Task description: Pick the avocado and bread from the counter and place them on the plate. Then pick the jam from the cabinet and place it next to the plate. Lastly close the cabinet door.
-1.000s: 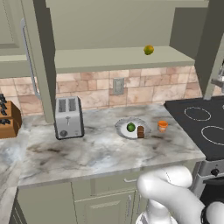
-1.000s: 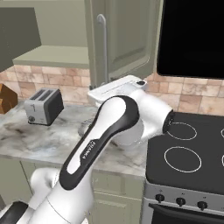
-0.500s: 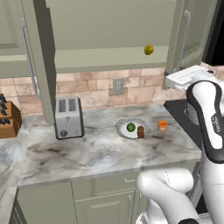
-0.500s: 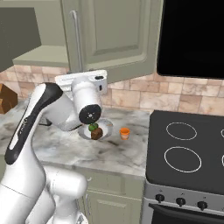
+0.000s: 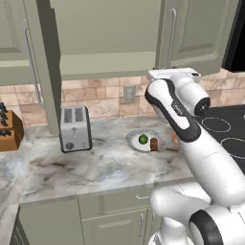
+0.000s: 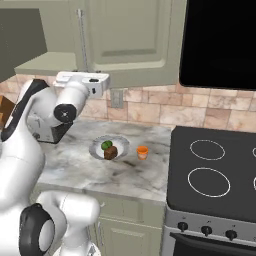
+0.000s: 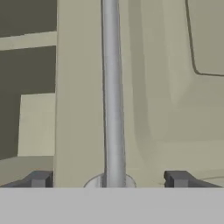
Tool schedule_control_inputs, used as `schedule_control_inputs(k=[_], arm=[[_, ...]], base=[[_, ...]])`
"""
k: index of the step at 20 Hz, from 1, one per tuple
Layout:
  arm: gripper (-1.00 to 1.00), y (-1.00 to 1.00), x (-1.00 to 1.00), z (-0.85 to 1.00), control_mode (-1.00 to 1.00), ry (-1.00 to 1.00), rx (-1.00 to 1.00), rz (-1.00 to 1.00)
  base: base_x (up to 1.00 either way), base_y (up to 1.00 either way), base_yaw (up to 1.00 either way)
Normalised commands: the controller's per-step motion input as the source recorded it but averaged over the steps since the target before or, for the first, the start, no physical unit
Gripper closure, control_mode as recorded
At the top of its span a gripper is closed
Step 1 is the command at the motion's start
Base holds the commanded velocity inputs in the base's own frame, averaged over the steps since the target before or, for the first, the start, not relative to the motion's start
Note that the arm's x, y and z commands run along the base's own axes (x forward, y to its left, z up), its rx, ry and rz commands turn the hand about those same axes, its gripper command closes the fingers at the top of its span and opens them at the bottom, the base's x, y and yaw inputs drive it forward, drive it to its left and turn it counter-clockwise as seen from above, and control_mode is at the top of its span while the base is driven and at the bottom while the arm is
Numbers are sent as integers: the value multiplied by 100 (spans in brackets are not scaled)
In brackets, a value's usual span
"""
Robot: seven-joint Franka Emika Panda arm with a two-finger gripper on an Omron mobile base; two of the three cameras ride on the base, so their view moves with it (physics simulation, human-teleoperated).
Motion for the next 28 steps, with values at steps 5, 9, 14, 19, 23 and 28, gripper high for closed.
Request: schedule_control_inputs(k=[5,9,14,19,23,28], arm=[[-100,3,97,-20,-100,3,2,-10],[-100,0,88,-16,-100,0,0,-4],[-100,0,45,0,-100,3,0,-5],[-100,13,28,32,-100,5,1,-11],[-100,27,-4,86,-100,10,2,-14],[-100,8,-70,100,-100,19,1,-15]], base=[[0,0,0],[0,0,0],[0,0,0],[0,0,0],[0,0,0],[0,0,0]])
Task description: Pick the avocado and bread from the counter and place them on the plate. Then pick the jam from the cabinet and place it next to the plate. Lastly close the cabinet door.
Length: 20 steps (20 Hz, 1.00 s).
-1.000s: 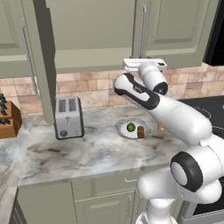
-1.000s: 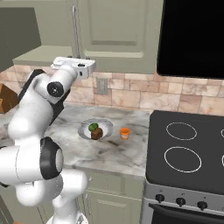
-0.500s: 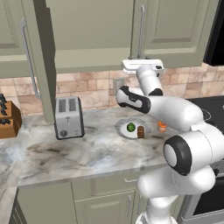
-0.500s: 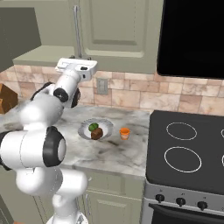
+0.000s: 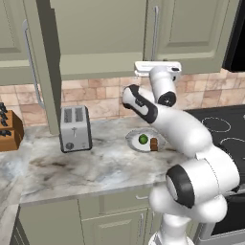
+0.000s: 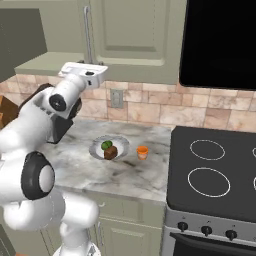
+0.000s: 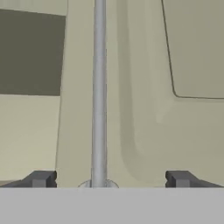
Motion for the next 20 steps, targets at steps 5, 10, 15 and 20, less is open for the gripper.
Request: schedule_control_inputs(k=[5,10,15,20], arm=[[-100,0,-89,63,-100,30,0,-13],[-100,0,-100,49,-100,44,0,-11],[-100,0,-100,63,-100,45,0,-9],[-100,6,-100,18,-100,44,0,-1]], base=[[0,0,0],[0,0,0],[0,0,0],[0,0,0]])
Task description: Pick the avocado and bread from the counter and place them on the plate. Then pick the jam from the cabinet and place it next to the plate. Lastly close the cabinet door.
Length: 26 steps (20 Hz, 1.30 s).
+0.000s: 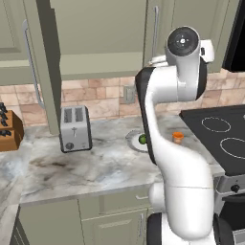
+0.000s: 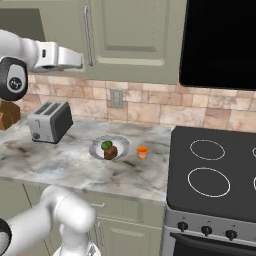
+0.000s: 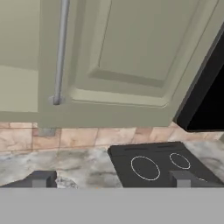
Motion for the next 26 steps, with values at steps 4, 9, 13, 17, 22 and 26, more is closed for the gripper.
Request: schedule_control_inputs(k=[4,9,13,17,22,26], arm=[[-100,29,-100,-21,-100,9,0,8],[-100,21,-100,-48,-100,-18,1,14],[-100,18,-100,-20,-100,-33,3,19],[-100,19,-99,-18,-100,-35,2,19],[-100,48,-69,-4,-100,-29,5,17],[-100,84,-47,-6,-100,-22,3,16]], base=[[0,0,0],[0,0,0],[0,0,0],[0,0,0],[0,0,0],[0,0,0]])
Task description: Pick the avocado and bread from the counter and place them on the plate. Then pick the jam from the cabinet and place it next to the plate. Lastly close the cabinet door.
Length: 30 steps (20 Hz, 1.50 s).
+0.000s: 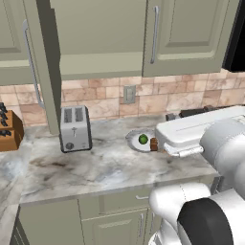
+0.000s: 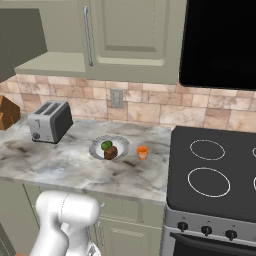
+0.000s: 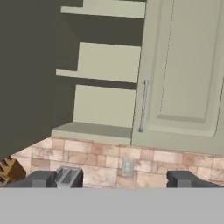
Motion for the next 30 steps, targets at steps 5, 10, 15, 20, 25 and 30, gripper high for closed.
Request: schedule_control_inputs(k=[5,10,15,20,25,30], arm=[[-100,100,-33,0,-100,-19,2,9],[-100,100,-23,0,-100,-14,0,3],[-100,99,0,0,-100,-8,3,0],[-100,75,6,-6,-100,-5,1,-1],[-100,29,25,-16,-100,0,0,-12],[-100,24,33,-11,-100,0,0,-18]], base=[[0,0,0],[0,0,0],[0,0,0],[0,0,0],[0,0,0],[0,0,0]])
